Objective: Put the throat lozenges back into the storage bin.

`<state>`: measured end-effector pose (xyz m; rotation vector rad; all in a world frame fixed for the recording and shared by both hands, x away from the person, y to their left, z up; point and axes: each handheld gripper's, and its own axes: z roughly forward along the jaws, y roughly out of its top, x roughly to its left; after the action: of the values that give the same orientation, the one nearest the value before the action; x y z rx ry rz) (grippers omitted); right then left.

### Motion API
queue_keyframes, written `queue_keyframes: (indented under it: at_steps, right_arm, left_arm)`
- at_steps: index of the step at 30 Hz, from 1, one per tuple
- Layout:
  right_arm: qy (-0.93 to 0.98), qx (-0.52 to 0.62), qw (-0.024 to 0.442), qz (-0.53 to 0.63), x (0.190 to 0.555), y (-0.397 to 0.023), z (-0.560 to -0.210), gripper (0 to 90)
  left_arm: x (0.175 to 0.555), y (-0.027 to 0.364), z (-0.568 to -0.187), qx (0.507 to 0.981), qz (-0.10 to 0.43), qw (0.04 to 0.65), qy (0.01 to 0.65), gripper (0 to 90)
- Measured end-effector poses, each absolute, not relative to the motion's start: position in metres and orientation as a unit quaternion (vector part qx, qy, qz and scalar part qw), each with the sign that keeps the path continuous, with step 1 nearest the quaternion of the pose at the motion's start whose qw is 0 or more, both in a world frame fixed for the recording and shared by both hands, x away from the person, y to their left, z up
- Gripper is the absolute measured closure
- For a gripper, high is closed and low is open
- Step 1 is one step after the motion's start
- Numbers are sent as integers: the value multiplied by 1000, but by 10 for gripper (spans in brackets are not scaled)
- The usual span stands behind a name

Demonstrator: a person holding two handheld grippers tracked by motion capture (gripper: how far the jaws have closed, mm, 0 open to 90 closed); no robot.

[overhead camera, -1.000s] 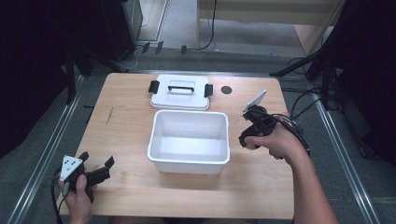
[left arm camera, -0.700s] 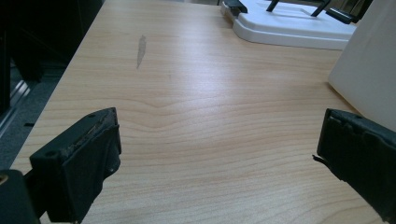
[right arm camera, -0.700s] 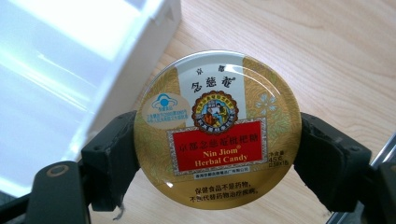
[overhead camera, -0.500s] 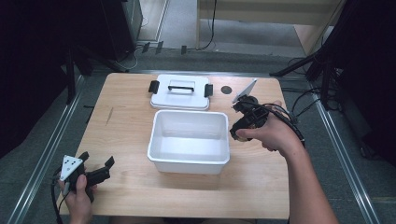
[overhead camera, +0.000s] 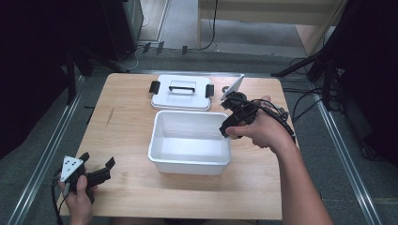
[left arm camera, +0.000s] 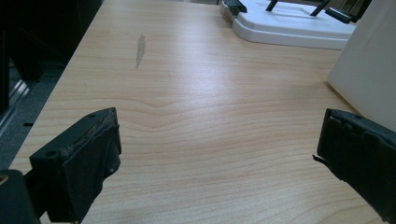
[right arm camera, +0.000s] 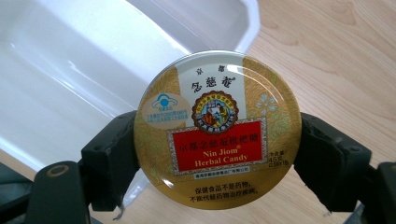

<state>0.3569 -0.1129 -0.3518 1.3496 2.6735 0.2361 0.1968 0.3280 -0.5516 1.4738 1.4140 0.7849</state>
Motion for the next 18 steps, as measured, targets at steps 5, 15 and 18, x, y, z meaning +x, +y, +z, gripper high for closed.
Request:
queue_keyframes:
  at_steps: [5,15,18]
  right_arm:
    - [895,433,70,83,356,-103,-352,204]
    - [912,393,63,98,352,-84,-355,204]
    - [921,370,68,100,350,-79,-358,204]
  left_arm:
    - [197,328,-552,598,318,459,574,0]
    - [197,328,-552,598,317,460,574,0]
    - [197,328,-552,599,317,460,574,0]
